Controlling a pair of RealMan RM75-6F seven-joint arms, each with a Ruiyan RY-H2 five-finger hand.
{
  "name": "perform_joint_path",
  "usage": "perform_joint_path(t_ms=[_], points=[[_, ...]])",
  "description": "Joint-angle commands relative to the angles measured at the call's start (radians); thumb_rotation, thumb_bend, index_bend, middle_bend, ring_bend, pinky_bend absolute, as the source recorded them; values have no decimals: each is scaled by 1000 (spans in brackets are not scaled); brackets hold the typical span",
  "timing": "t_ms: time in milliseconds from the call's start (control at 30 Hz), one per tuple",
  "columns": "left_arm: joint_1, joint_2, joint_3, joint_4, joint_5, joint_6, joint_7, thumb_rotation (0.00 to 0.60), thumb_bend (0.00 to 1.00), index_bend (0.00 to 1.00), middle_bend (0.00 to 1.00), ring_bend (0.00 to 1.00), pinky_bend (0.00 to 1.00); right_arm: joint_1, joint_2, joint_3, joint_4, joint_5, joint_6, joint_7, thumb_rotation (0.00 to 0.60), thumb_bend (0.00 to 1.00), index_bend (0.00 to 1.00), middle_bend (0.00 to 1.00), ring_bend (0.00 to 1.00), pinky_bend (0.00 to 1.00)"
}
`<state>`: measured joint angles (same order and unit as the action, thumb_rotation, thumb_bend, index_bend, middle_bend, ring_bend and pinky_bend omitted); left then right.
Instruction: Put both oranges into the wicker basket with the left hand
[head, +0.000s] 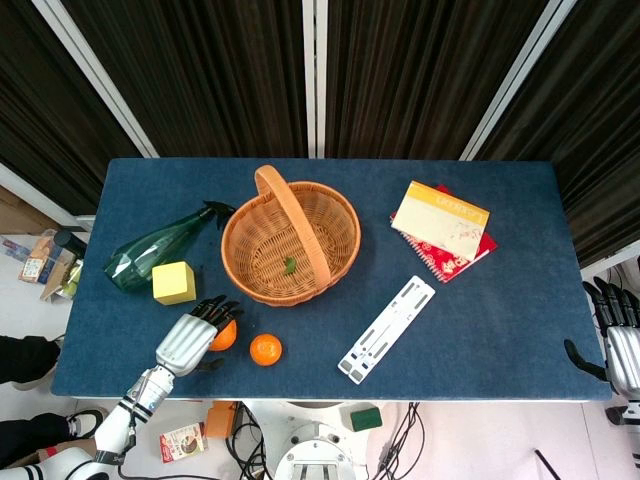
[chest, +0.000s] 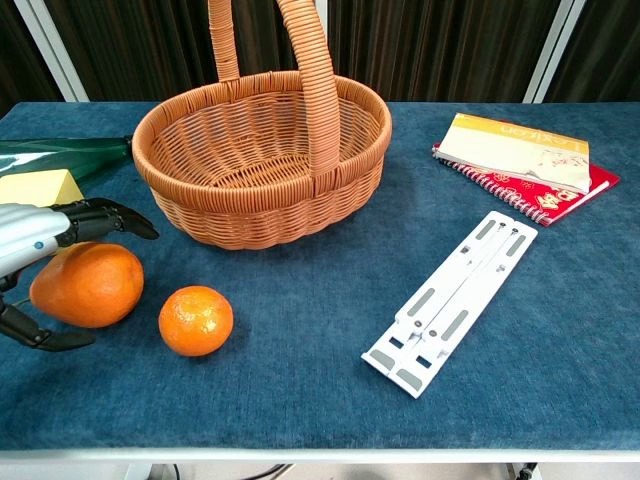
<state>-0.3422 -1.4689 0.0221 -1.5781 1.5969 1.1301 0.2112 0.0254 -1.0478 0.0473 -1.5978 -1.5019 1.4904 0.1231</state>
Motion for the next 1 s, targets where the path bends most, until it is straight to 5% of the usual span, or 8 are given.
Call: perform_joint_path(t_ms=[33, 500, 1000], points=[[-3, -1, 1, 4, -2, 3, -7, 600, 154, 163, 120, 44, 156, 0, -1, 1, 0, 1, 0, -1, 600, 308, 0, 0, 0, 0], [-23, -14, 0, 26, -51, -15, 4, 600, 154, 163, 135, 86, 221, -3, -3, 1, -2, -1, 7, -8, 600, 308, 0, 0, 0, 0], [-36, -36, -5, 41, -91, -16, 40, 600, 175, 323, 340, 285, 424, -3, -2, 1, -2, 0, 5, -6, 600, 309, 0, 0, 0, 0]])
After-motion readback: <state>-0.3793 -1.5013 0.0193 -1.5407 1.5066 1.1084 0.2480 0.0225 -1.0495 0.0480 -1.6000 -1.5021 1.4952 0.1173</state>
